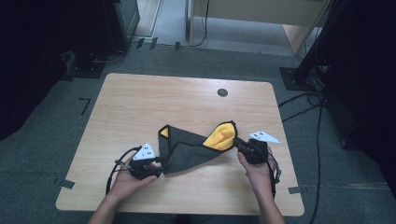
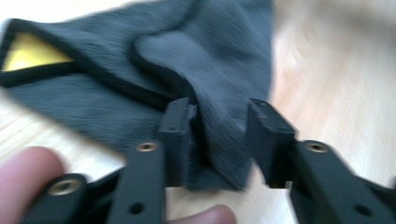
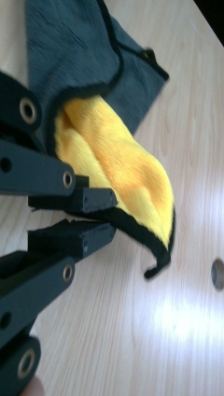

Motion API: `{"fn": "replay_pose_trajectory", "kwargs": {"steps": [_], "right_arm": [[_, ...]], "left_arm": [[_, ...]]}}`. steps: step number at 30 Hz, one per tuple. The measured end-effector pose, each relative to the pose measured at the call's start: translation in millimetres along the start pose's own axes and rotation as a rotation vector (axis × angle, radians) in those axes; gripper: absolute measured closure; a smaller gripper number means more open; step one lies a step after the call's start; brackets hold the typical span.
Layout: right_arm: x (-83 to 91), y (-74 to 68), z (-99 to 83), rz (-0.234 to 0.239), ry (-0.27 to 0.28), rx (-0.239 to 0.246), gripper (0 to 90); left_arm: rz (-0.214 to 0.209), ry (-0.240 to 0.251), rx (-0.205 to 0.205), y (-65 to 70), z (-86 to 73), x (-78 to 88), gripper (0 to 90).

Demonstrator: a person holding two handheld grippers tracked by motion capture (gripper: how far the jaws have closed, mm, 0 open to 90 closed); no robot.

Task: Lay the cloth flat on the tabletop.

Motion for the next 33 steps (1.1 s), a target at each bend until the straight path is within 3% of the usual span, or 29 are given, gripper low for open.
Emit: {"fn": "replay_pose_trajectory", "kwargs": {"steps": [2, 5, 9, 12, 15, 18, 20, 22, 26, 28, 31, 33], "right_arm": [[4.6, 7.9, 3.1, -0.025, 0.029, -0.027, 78.6], [11.2, 14.9, 7.0, -0.049, 0.065, -0.053, 76.5], [0.7, 0.6, 2.5, 0.0, 0.042, -0.033, 71.4], [-15.6, -19.6, -4.9, 0.034, -0.001, 0.023, 68.0], [-33.3, -29.0, -14.1, 0.027, -0.05, 0.066, 66.7], [-47.6, -21.7, -24.5, -0.005, -0.104, 0.058, 69.2], [-52.4, -12.1, -29.3, -0.041, -0.123, 0.059, 70.3], [-53.4, -4.6, -31.8, -0.046, -0.132, 0.033, 70.2], [-54.7, 6.3, -35.4, -0.092, -0.148, 0.051, 70.0], [-54.9, 7.8, -36.1, -0.088, -0.147, 0.048, 69.6], [-50.2, 7.2, -33.5, -0.123, -0.135, 0.066, 69.2], [-42.3, 4.9, -27.4, -0.146, -0.091, 0.075, 68.8]], "left_arm": [[0.037, 0.036, 0.074, -11.3, 2.8, 2.2, 53.0], [0.058, 0.046, 0.118, -15.0, 5.2, 0.8, 51.6], [0.055, 0.019, 0.083, -2.9, 8.9, -9.6, 51.5], [0.122, -0.047, 0.073, 0.2, 5.8, -21.4, 62.5], [0.083, -0.049, 0.053, 5.4, 3.0, -22.5, 80.1], [0.048, -0.035, -0.011, 11.1, 1.5, -16.7, 84.2], [0.019, -0.023, -0.076, 16.7, 0.2, -12.6, 84.0], [-0.008, -0.025, -0.126, 21.7, -2.0, -11.4, 82.2], [-0.099, -0.035, -0.239, 35.3, -9.4, -8.8, 81.6], [-0.132, -0.053, -0.256, 39.2, -13.6, -8.6, 80.7], [-0.217, -0.147, -0.285, 43.8, -25.1, -10.6, 71.8], [-0.238, -0.154, -0.296, 45.4, -28.1, -9.8, 66.2]]}}
Point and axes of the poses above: each handheld gripper's, and its own axes: x roughly backward along the jaws, z roughly out of its top, y roughly to its right, the point moved 9 cm from there along -x, roughly forward along the jaws, and after that the axes turned 12 degrees about -y, right-handed, at the moved point
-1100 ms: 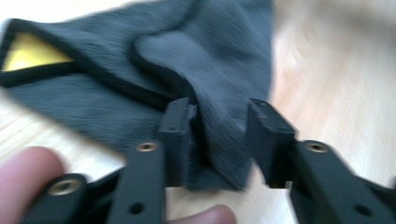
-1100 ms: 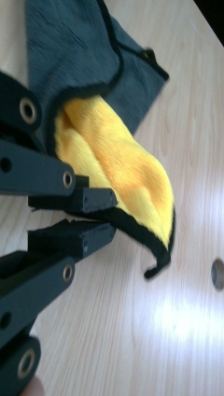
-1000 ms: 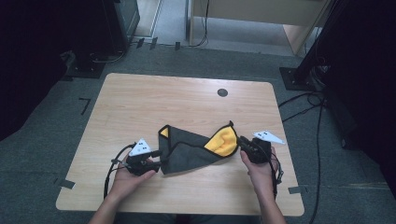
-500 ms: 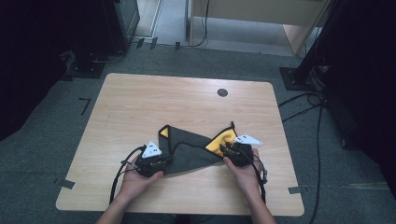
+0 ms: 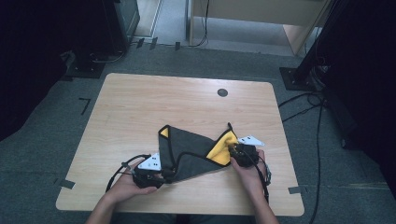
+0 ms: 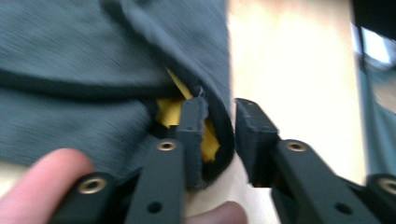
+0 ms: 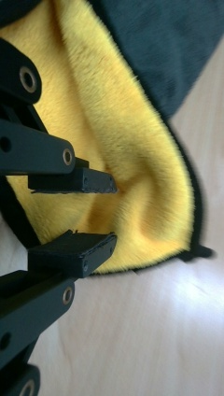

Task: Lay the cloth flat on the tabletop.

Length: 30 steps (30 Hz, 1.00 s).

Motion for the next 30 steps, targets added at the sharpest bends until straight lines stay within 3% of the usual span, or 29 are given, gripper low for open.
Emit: {"fn": "replay_pose_trajectory", "kwargs": {"steps": [2, 4, 6, 8, 10, 12, 14, 17, 19, 21, 23, 24, 27, 30], "right_arm": [[11.8, -3.7, 7.7, 0.007, 0.055, -0.004, 67.8], [22.8, -11.3, 16.1, 0.039, 0.11, -0.008, 67.1], [28.2, -22.6, 22.5, 0.096, 0.145, 0.0, 66.5], [27.6, -36.6, 25.8, 0.148, 0.145, 0.016, 65.8], [23.5, -51.5, 27.6, 0.189, 0.13, 0.043, 65.6], [18.6, -66.4, 29.7, 0.212, 0.122, 0.073, 65.6], [14.2, -81.4, 32.8, 0.231, 0.115, 0.099, 65.5], [9.6, -103.9, 38.8, 0.261, 0.116, 0.139, 65.2], [6.4, -117.4, 44.0, 0.284, 0.118, 0.15, 64.9], [1.9, -129.3, 48.2, 0.301, 0.106, 0.161, 64.6], [-2.9, -141.4, 50.8, 0.316, 0.092, 0.178, 64.3], [-5.7, -147.5, 50.5, 0.325, 0.078, 0.19, 63.9], [-13.8, -164.9, 46.2, 0.345, 0.041, 0.244, 62.9], [-21.7, -178.2, 37.9, 0.358, 0.002, 0.287, 61.5]], "left_arm": [[0.027, 0.031, 0.024, -5.1, 3.6, 4.1, 56.1], [0.07, 0.09, 0.086, -14.7, 9.4, 11.1, 49.6], [0.139, 0.158, 0.167, -28.1, 14.5, 19.1, 41.8], [0.197, 0.199, 0.257, -39.7, 17.6, 22.7, 42.0], [0.232, 0.196, 0.306, -44.1, 19.7, 18.4, 41.5], [0.254, 0.18, 0.305, -41.1, 23.2, 10.8, 42.2], [0.245, 0.159, 0.29, -34.1, 27.2, 1.7, 45.9], [0.255, 0.111, 0.214, -22.7, 27.9, -9.5, 66.4], [0.196, 0.105, 0.162, -14.4, 26.0, -9.3, 80.7], [0.127, 0.108, 0.096, -4.7, 23.1, -4.8, 85.7], [0.078, 0.092, 0.029, 3.7, 18.9, -1.4, 82.8], [0.077, 0.085, 0.021, 4.6, 16.8, -0.8, 76.7], [0.086, 0.1, 0.086, -5.1, 14.0, -0.3, 57.1], [0.107, 0.117, 0.137, -14.4, 10.7, 3.9, 51.2]]}}
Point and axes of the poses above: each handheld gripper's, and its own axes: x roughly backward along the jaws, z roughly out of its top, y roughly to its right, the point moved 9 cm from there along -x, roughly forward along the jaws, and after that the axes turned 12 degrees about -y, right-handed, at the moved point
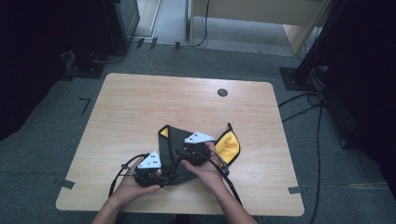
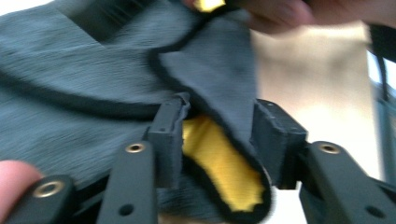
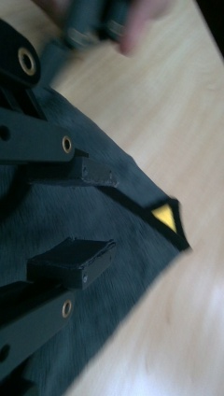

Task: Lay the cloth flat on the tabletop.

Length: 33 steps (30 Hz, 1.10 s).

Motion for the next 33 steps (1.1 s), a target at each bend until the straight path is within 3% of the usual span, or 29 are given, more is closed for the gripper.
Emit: {"fn": "replay_pose_trajectory", "kwargs": {"steps": [3, 7, 12, 18, 21, 24, 27, 28, 29, 31, 33], "right_arm": [[-9.9, -8.6, -6.9, 0.01, -0.047, 0.023, 60.4], [-19.5, -18.6, -11.5, -0.006, -0.087, 0.068, 59.1], [-24.4, -19.2, -12.3, -0.072, -0.102, 0.11, 81.7], [-15.2, -6.6, -3.8, -0.074, -0.059, 0.049, 86.9], [-2.9, 9.6, 5.3, -0.086, -0.013, 0.004, 87.0], [15.3, 35.8, 18.6, -0.117, 0.04, -0.046, 87.1], [35.3, 76.6, 35.7, -0.194, 0.109, -0.112, 86.9], [41.9, 93.2, 39.4, -0.242, 0.128, -0.143, 86.4], [47.9, 108.2, 41.2, -0.284, 0.146, -0.186, 85.0], [57.2, 128.0, 42.0, -0.303, 0.176, -0.262, 76.7], [63.8, 135.5, 39.7, -0.309, 0.184, -0.273, 70.9]], "left_arm": [[0.053, -0.003, 0.009, -7.8, -2.2, 3.6, 50.3], [0.065, -0.022, 0.031, -12.6, -4.8, 1.6, 50.5], [0.091, -0.053, 0.029, -12.9, -6.5, -1.8, 53.2], [0.095, -0.058, 0.035, -14.0, -7.0, -2.0, 54.2], [0.094, -0.053, 0.039, -14.1, -6.6, -1.5, 54.1], [0.094, -0.042, 0.041, -15.4, -5.5, -0.2, 53.9], [0.094, -0.035, 0.059, -17.5, -4.6, 0.5, 52.9], [0.096, -0.028, 0.068, -18.1, -4.1, 0.7, 52.4], [0.099, -0.024, 0.075, -19.0, -3.8, 1.4, 51.9], [0.104, -0.01, 0.09, -21.4, -3.1, 3.0, 51.6], [0.133, 0.011, 0.114, -26.1, -1.4, 4.9, 51.4]]}}
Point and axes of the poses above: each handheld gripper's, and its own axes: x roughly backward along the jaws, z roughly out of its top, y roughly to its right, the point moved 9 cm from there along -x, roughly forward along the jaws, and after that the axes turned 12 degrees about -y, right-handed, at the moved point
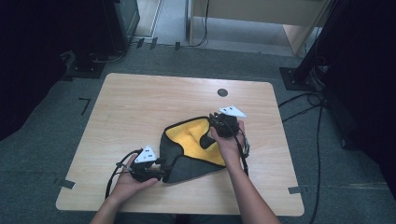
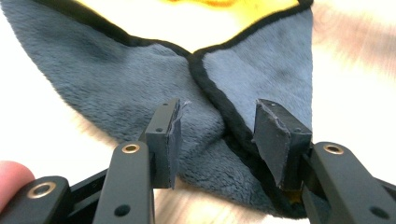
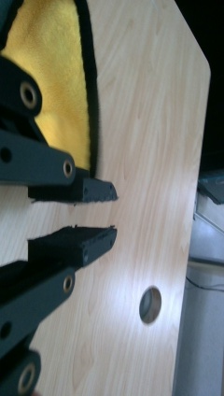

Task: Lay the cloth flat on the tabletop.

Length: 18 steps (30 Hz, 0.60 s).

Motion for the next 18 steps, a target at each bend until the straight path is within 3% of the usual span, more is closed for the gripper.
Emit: {"fn": "replay_pose_trajectory", "kwargs": {"steps": [4, 6, 8, 11, 13, 15, 18], "right_arm": [[8.5, 1.6, -7.3, 0.035, -0.001, 0.016, 67.9], [11.5, -3.0, -14.3, 0.062, -0.009, 0.04, 67.4], [13.2, -8.9, -22.1, 0.095, -0.022, 0.062, 65.9], [14.2, -17.1, -32.7, 0.158, -0.047, 0.042, 59.4], [16.9, -24.9, -37.9, 0.221, -0.047, 0.007, 47.1], [18.7, -32.4, -45.6, 0.236, -0.061, -0.006, 42.6], [17.6, -48.2, -62.8, 0.268, -0.087, 0.05, 44.8]], "left_arm": [[0.062, 0.04, 0.097, -16.3, 6.0, 2.5, 53.0], [0.108, 0.044, 0.157, -25.3, 7.3, 2.3, 54.5], [0.124, 0.048, 0.19, -28.8, 8.0, 1.4, 56.0], [0.148, 0.046, 0.195, -29.1, 9.0, -0.7, 57.4], [0.154, 0.048, 0.183, -26.4, 10.4, -1.8, 58.0], [0.176, 0.045, 0.163, -23.7, 11.5, -3.7, 59.0], [0.224, 0.025, 0.137, -21.5, 11.4, -8.5, 59.8]]}}
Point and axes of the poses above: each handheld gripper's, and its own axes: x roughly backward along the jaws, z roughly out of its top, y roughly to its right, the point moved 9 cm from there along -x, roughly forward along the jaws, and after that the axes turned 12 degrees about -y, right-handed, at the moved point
